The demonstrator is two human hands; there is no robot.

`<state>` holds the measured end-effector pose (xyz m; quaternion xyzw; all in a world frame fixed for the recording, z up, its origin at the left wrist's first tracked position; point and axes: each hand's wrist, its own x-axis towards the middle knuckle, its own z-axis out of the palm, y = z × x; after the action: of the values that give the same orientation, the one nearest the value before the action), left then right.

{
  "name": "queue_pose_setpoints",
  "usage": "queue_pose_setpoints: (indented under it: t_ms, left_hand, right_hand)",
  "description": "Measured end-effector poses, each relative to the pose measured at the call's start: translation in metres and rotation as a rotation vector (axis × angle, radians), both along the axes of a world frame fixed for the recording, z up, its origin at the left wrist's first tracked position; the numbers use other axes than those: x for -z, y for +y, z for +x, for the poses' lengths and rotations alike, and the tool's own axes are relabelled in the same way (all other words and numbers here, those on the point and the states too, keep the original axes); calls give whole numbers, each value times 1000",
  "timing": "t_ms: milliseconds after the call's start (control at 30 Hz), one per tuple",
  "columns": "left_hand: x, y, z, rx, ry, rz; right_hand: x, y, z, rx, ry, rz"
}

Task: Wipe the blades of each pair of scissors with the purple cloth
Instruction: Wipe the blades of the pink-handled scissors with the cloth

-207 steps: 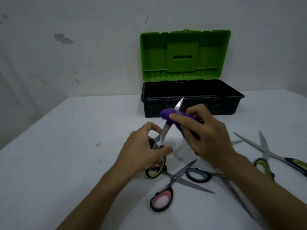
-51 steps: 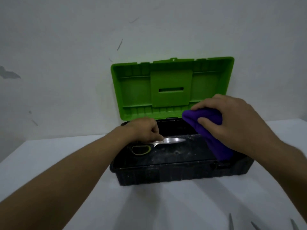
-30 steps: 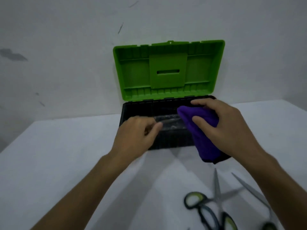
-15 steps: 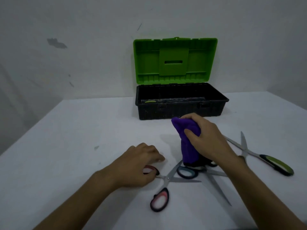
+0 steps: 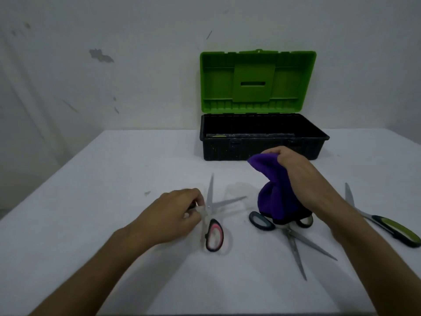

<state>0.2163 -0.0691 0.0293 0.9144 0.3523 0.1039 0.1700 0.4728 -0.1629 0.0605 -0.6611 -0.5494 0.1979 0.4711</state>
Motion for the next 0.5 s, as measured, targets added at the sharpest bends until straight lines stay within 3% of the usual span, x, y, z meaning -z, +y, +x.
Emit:
queue_pose_setpoints:
  t_ms: [100,200,300,500]
  left_hand:
    - [-3,5,-10,-131,-165,-77]
    - [-2,11,-7,-234,-440,-296]
    - [-1,17,8,-281,-627,-479]
    - [9,23,37,-312,-710,-443]
  right_hand:
    - [0,4,-6,-66,-114,72]
    - [3,14,-11,-139,-217,180]
    - [8,31,-14,-92,-459,343]
    - [28,59,-14,-152,-741,530]
